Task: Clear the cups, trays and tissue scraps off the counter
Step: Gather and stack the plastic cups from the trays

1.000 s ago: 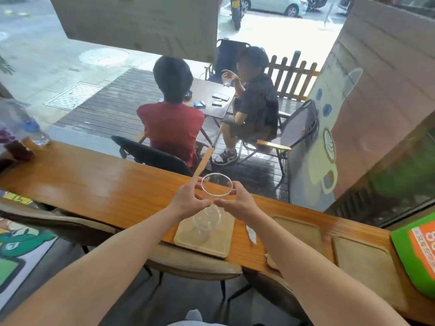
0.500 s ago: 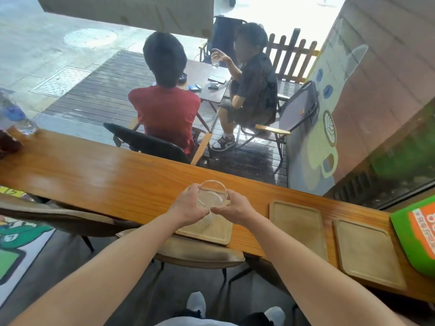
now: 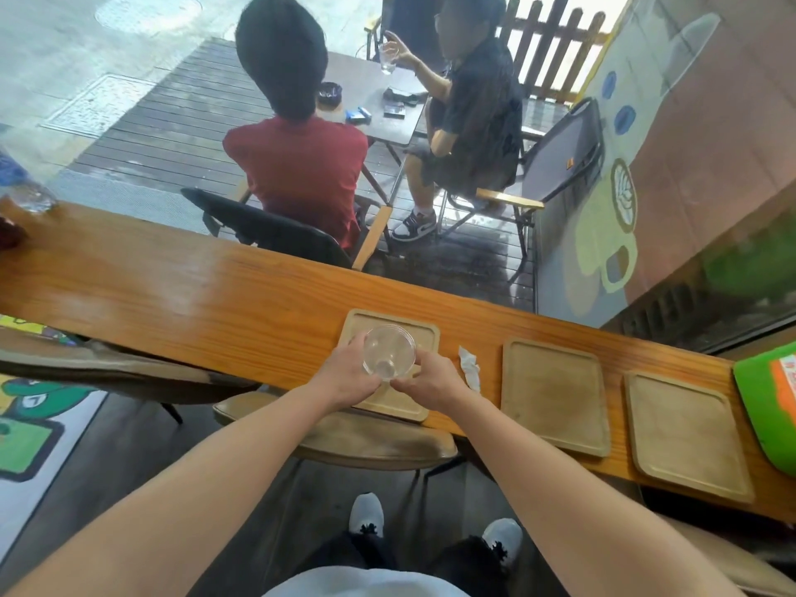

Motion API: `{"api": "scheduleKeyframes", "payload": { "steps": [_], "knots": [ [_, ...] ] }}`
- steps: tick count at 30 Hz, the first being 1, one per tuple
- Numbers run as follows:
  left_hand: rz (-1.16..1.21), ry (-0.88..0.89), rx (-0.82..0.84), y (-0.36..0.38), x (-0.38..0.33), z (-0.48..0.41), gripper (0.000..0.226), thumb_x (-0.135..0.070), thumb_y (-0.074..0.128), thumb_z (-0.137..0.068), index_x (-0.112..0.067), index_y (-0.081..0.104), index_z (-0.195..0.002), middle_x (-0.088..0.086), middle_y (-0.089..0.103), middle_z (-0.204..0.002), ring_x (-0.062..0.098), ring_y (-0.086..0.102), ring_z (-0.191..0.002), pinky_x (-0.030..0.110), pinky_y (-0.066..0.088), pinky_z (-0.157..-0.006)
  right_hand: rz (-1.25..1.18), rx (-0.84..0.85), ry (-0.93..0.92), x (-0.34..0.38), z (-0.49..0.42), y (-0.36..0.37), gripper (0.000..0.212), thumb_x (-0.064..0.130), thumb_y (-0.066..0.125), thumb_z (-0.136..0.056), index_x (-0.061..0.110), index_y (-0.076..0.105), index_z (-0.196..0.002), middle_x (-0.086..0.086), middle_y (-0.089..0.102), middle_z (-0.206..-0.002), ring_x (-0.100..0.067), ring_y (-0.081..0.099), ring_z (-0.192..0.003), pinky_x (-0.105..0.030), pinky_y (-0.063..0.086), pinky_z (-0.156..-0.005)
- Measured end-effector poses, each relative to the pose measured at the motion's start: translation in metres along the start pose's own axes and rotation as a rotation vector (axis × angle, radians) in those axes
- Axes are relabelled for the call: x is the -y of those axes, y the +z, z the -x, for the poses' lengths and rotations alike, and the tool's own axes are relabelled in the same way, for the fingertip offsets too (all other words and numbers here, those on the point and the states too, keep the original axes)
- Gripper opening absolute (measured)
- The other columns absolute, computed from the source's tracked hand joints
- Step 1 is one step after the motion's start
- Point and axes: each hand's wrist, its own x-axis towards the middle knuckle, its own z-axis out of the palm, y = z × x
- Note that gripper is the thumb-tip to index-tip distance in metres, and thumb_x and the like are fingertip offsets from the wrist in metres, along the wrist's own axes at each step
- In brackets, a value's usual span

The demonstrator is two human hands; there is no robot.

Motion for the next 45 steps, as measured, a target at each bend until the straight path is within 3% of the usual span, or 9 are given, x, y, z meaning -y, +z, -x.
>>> {"api": "scheduleKeyframes", "payload": {
  "steps": [6, 18, 23, 26, 30, 32, 36, 39, 45],
  "knots": [
    [0.014, -0.001, 0.003, -0.002, 0.005, -0.004, 0.075, -0.033, 0.074, -0.074, -0.02, 0.04, -0.14, -0.001, 0.057, -0.12, 0.019, 0.055, -0.105, 0.033, 0.048, -0.088, -0.061, 0.011, -0.012, -0.002, -0.005, 0.0, 0.061, 0.025, 0.079, -0.081, 0.025, 0.054, -0.136, 0.0, 0.064, -0.128, -0.019, 0.062, -0.109, -0.031, 0.051, -0.089],
    [0.167, -0.138, 0.01, 0.009, 0.035, -0.023, 0.101, -0.016, 0.087, -0.063, -0.025, 0.031, -0.147, -0.001, 0.049, -0.142, 0.014, 0.056, -0.104, 0.025, 0.046, -0.079, -0.231, -0.004, 0.076, -0.021, -0.021, 0.017, 0.103, 0.013, 0.084, -0.075, 0.031, 0.022, -0.156, -0.008, 0.049, -0.145, -0.028, 0.054, -0.124, -0.038, 0.053, -0.094],
    [0.331, -0.161, -0.011, 0.023, 0.041, -0.034, 0.101, -0.025, 0.094, -0.054, -0.039, 0.038, -0.137, -0.01, 0.052, -0.132, 0.014, 0.057, -0.111, 0.035, 0.051, -0.092, -0.402, -0.03, 0.01, -0.023, -0.029, 0.025, 0.093, 0.015, 0.086, -0.072, 0.041, 0.035, -0.145, 0.007, 0.051, -0.13, -0.024, 0.053, -0.127, -0.043, 0.049, -0.103],
    [0.359, -0.125, -0.026, 0.029, 0.039, -0.038, 0.09, -0.038, 0.094, -0.051, -0.048, 0.043, -0.124, -0.018, 0.056, -0.118, 0.011, 0.057, -0.108, 0.031, 0.048, -0.088, -0.505, -0.001, -0.009, -0.024, -0.035, 0.027, 0.092, 0.021, 0.09, -0.069, 0.039, 0.038, -0.142, 0.004, 0.052, -0.138, -0.02, 0.052, -0.128, -0.043, 0.046, -0.107],
    [0.336, -0.117, -0.049, 0.033, 0.033, -0.043, 0.088, -0.046, 0.089, -0.045, -0.042, 0.048, -0.123, -0.014, 0.058, -0.113, 0.012, 0.056, -0.106, 0.026, 0.043, -0.083, -0.624, 0.059, 0.006, -0.026, -0.039, 0.026, 0.095, 0.024, 0.093, -0.067, 0.035, 0.041, -0.146, 0.004, 0.052, -0.142, -0.019, 0.056, -0.124, -0.03, 0.051, -0.095],
    [0.316, -0.094, -0.036, 0.035, 0.033, -0.046, 0.085, -0.039, 0.091, -0.052, -0.04, 0.048, -0.125, -0.013, 0.058, -0.115, 0.012, 0.055, -0.106, 0.02, 0.042, -0.077, -0.625, 0.068, 0.014, -0.027, -0.038, 0.021, 0.097, 0.024, 0.093, -0.067, 0.036, 0.04, -0.147, 0.004, 0.05, -0.142, -0.017, 0.055, -0.12, -0.025, 0.051, -0.088],
    [0.306, -0.044, 0.01, 0.035, 0.019, -0.054, 0.077, -0.022, 0.09, -0.065, -0.039, 0.047, -0.127, -0.013, 0.056, -0.112, 0.011, 0.055, -0.107, 0.015, 0.043, -0.073, -0.623, 0.032, 0.045, -0.028, -0.03, 0.002, 0.094, 0.025, 0.092, -0.068, 0.034, 0.04, -0.146, 0.001, 0.051, -0.14, -0.022, 0.055, -0.125, -0.043, 0.049, -0.104],
    [0.303, 0.024, 0.06, 0.033, -0.01, -0.056, 0.076, -0.028, 0.09, -0.065, -0.044, 0.045, -0.124, -0.024, 0.053, -0.104, -0.001, 0.053, -0.094, 0.009, 0.041, -0.064, -0.642, -0.018, 0.036, -0.03, -0.016, -0.02, 0.086, 0.026, 0.091, -0.068, 0.036, 0.044, -0.139, 0.008, 0.053, -0.127, -0.017, 0.058, -0.117, -0.034, 0.052, -0.095],
    [0.31, 0.201, 0.236, 0.049, -0.082, -0.059, 0.08, -0.019, 0.09, -0.065, -0.037, 0.045, -0.129, -0.015, 0.057, -0.109, 0.001, 0.058, -0.094, 0.006, 0.048, -0.059, -0.669, -0.217, 0.085, -0.056, 0.033, -0.071, 0.077, 0.027, 0.09, -0.066, 0.038, 0.049, -0.13, 0.005, 0.055, -0.128, -0.012, 0.056, -0.114, -0.039, 0.055, -0.093]
  ]
}}
